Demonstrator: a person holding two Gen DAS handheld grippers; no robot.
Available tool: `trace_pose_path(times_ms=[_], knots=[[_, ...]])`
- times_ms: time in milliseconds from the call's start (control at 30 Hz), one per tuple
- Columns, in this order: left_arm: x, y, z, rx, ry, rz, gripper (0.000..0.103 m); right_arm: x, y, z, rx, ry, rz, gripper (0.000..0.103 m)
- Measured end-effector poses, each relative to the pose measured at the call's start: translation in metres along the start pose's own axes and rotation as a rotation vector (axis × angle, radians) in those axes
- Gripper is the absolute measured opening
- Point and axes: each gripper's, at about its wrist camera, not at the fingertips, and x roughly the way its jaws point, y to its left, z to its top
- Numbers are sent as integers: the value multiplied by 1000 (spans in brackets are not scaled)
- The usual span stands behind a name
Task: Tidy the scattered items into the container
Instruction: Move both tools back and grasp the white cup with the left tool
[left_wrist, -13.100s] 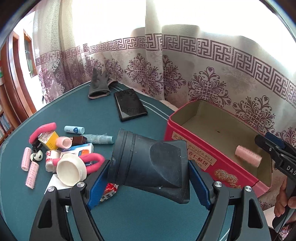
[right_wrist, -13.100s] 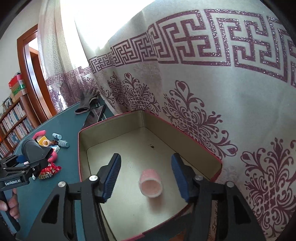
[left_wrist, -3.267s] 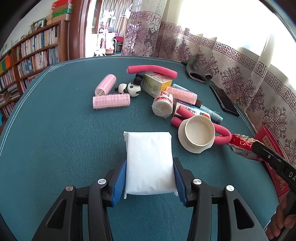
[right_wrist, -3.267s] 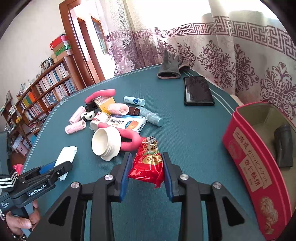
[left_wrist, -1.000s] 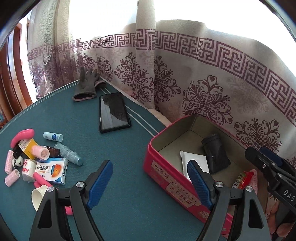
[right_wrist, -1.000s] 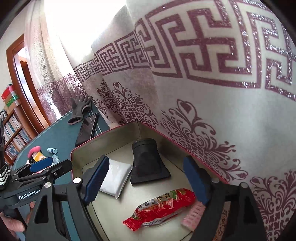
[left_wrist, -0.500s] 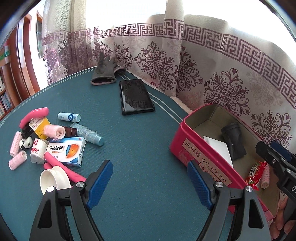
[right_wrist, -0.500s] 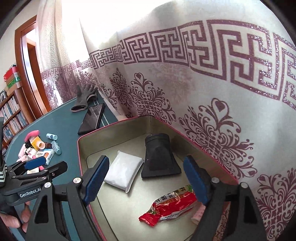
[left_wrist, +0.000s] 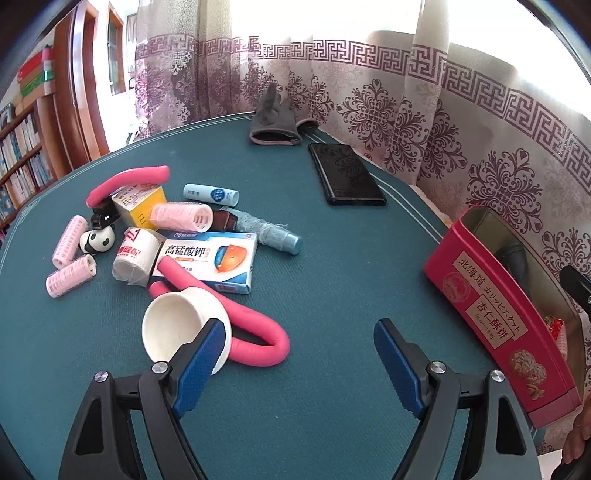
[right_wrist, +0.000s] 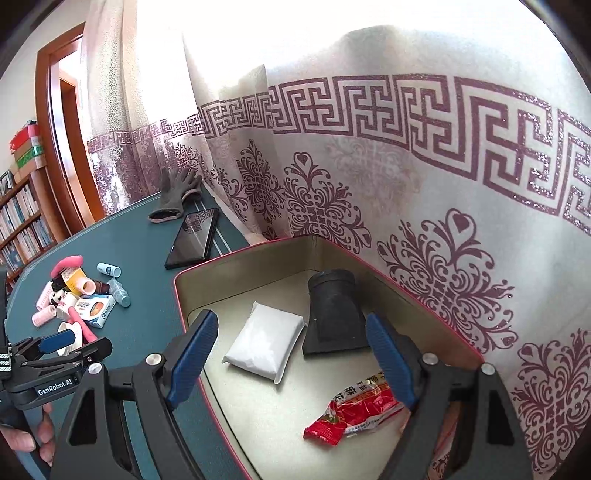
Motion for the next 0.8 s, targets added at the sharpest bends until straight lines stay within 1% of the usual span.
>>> trace_pose_path(times_ms=[133,233,333,633,800], knots=[[-2,30,-8,-55,3,35,84,-7,21,0,-43,-32,30,86],[-5,53,-13,-101,-1,48,85,-12,41,-2,-87,-57,56,86],[-9,71,-18,-129,-12,65,85,-11,60,-4,-118,-55,94,86],[-15,121,-32,-234,-11,74,85,6,125,-23,-199,33,240,86],[-8,138,-36,-280,-3,62,85,24,157,-30,-238,83,280,86]])
